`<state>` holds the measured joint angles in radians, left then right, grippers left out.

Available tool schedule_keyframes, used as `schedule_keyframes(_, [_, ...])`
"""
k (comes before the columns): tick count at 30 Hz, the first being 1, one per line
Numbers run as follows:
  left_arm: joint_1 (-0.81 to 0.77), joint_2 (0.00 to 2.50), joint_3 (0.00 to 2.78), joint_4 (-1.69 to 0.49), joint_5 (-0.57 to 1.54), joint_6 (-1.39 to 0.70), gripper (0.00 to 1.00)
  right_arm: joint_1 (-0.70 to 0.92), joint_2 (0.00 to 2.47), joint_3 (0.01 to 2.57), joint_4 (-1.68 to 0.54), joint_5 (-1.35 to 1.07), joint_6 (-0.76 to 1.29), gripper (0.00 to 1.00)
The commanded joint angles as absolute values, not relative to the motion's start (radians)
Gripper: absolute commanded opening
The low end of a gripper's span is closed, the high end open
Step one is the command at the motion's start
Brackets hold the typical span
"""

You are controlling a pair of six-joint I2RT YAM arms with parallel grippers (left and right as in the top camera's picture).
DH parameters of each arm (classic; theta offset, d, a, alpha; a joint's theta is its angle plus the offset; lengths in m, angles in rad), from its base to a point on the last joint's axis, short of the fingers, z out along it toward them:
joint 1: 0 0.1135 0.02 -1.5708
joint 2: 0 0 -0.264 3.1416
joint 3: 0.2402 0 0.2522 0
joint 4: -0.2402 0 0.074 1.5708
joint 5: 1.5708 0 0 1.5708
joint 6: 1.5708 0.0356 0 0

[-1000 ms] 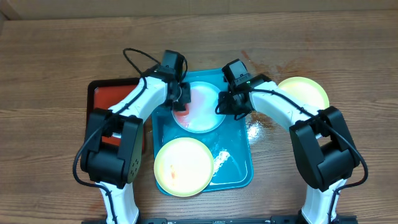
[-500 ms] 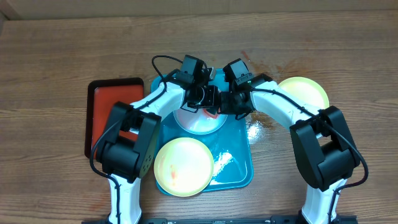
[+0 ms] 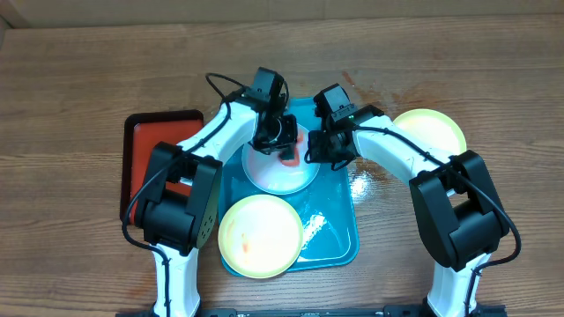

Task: Clean dirty plates on tray and stack at the side
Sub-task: 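Scrub the white plate with the sponge in the left gripper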

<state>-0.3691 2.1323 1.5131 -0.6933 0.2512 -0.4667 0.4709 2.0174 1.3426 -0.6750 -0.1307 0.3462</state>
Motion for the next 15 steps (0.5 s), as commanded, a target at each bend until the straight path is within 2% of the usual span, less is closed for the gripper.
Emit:
schedule_keyframes(1, [-0.339,2.176,1.569,-0.756,-0.135,-0.459,0.04,0.465,2.020,1.341,-0.684,-0.097,0.338,0.04])
schedule_keyframes(10, [-0.332,2.177,1.592,-0.871,-0.161,-0.395,0.04,0.465,2.020,1.341,-0.683,-0.097,0.345,0.04])
schedule_keyframes(13, [-0.334,2.177,1.592,-0.905,-0.073,-0.387,0.04,0.465,2.020,1.341,-0.677,-0.097,0.346,0.04])
schedule_keyframes(15, [-0.334,2.177,1.592,-0.896,0.075,-0.349,0.04,0.464,2.020,1.341,-0.670,-0.094,0.353,0.04])
